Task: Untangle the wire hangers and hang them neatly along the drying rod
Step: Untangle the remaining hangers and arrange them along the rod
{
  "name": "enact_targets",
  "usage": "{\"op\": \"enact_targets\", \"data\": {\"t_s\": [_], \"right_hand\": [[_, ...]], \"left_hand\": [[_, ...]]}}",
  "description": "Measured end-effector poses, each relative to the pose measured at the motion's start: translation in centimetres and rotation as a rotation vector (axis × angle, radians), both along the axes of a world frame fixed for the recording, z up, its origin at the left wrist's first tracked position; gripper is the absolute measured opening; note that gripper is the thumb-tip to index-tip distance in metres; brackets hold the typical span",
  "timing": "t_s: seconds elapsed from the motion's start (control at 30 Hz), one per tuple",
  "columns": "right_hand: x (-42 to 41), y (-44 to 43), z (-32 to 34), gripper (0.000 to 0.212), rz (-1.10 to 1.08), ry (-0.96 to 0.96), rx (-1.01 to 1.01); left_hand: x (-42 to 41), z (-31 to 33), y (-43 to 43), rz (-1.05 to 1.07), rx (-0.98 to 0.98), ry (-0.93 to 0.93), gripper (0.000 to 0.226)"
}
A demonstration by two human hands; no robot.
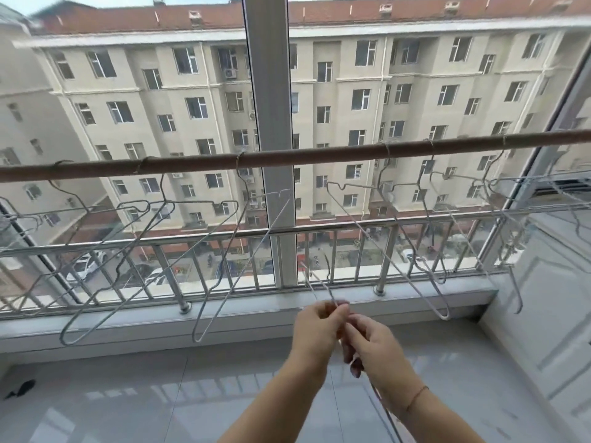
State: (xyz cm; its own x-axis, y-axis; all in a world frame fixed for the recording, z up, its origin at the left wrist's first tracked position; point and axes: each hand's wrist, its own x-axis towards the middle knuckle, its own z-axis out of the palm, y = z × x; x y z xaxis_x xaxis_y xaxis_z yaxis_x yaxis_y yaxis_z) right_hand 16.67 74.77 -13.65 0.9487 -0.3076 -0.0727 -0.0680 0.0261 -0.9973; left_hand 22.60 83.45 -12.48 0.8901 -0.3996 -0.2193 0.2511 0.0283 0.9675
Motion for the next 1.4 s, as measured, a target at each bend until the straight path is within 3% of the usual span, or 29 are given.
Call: {"op": "enact_targets", "data": {"t_s": [0.27, 0.47, 0.63, 0.8, 1.13, 1.27, 1.4], "right_hand": [[3.3, -0.1, 7.5, 0.021, 0.042, -0.197, 0.034], [6.5, -0.5, 10.6, 0.021, 0.019, -0.302, 0.037], [8.7, -0.4, 10.6, 0.022, 0.005, -0.218, 0.046], [9.6, -0.3, 9.6, 0.021, -0.009, -0.173, 0.090], [10.6, -0.3, 10.3, 0.023, 0.001, -0.179, 0.079], [9.3, -0.3, 10.0, 0.018, 0.045, -0.124, -0.044], [7.1, 0.6, 10.7, 0.055, 0.024, -0.103, -0.341]], "left_hand": [[4.3, 9.1, -1.3, 0.057, -0.176, -0.104, 0.015], [7.5, 12.9, -1.9, 0.090, -0.196, -0.140, 0.012], [9.5, 13.0, -2.2, 0.132, -0.080, -0.093, 0.018], [9.7, 12.0, -1.7, 0.124, -0.106, -0.067, 0.016], [8.8, 12.1, 0.3, 0.112, -0.072, -0.178, 0.013], [7.6, 12.1, 3.0, 0.193, -0.059, -0.257, 0.013], [6.5, 13.6, 8.2, 0.284, -0.042, -0.441, 0.020]]}}
